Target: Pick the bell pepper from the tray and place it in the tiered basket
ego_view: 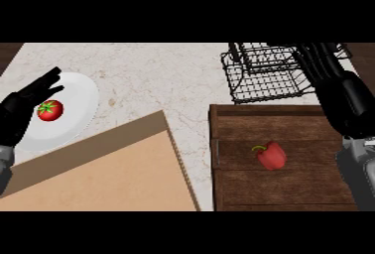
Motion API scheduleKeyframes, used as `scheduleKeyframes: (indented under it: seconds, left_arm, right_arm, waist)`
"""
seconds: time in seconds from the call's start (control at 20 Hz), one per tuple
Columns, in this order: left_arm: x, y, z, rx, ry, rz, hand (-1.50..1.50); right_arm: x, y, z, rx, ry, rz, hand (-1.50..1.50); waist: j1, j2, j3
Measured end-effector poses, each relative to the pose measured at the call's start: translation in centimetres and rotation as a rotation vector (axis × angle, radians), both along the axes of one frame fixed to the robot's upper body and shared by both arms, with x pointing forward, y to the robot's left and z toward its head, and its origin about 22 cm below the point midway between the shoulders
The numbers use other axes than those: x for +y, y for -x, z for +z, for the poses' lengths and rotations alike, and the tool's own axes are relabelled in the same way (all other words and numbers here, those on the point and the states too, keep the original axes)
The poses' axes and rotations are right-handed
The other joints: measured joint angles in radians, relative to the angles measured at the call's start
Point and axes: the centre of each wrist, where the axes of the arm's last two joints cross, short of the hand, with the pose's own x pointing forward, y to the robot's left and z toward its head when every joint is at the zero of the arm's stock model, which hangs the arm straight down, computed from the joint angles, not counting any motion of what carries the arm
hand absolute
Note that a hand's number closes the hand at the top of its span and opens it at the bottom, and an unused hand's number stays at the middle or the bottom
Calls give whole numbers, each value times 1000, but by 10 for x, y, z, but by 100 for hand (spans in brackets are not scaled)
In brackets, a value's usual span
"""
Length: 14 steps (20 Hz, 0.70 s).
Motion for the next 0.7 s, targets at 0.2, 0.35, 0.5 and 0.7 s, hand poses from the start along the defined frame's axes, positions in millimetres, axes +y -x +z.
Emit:
scheduleKeyframes:
  seconds: [0.2, 0.35, 0.5, 0.7]
  left_arm:
    - [-16, -4, 9, -63, 40, -9, 0]
    - [-29, -4, 7, -85, 81, -23, 0]
    - [-45, -5, 6, -98, 111, -45, 0]
    - [-64, -1, 4, -96, 137, -74, 0]
  right_arm:
    - [8, -11, 8, -23, -72, 213, 150]
    - [15, -16, 6, -44, -265, 346, 150]
    - [4, -24, -4, 41, -217, 446, -150]
    - [5, -26, -31, 171, -274, 705, -150]
  waist:
    - [19, 2, 30]
    - [24, 12, 46]
    - [37, 17, 49]
    - [49, 19, 54]
